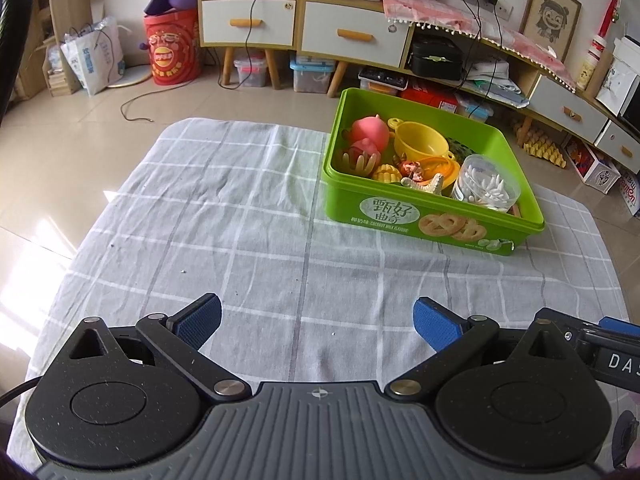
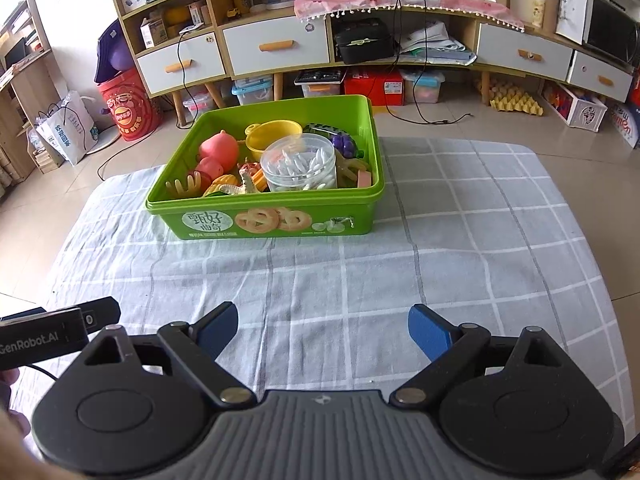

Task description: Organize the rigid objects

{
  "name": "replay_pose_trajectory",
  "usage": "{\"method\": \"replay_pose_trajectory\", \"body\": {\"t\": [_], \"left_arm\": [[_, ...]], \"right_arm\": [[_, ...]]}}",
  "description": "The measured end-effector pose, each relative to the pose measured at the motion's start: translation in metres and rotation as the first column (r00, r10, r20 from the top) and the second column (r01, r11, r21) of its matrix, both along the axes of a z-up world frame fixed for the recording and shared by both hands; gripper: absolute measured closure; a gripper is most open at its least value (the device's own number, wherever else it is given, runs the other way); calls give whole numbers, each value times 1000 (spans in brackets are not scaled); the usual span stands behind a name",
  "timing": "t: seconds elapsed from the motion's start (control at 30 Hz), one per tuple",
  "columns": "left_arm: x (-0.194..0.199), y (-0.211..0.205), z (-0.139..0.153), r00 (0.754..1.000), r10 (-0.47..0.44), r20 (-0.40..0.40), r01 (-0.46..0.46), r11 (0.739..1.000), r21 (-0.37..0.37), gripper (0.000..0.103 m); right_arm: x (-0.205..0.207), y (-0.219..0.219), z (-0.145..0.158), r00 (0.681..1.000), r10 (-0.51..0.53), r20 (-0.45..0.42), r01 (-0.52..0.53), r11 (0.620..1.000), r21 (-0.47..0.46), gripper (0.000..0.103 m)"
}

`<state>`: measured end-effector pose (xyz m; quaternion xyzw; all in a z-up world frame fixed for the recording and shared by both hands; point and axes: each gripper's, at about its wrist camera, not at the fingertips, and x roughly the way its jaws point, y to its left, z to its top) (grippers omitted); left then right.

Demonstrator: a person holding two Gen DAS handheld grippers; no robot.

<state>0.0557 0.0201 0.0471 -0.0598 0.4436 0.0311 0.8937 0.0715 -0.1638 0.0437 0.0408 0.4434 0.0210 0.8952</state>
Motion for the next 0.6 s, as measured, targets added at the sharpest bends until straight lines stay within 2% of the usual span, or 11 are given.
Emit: {"method": "replay_pose_trajectory", "body": {"t": [0.6], "left_arm": [[1, 0, -3, 1000, 2, -17, -3, 1000, -16, 2]], "right_arm": [[0, -1, -3, 1000, -1, -17, 1, 1000, 8, 32]]}}
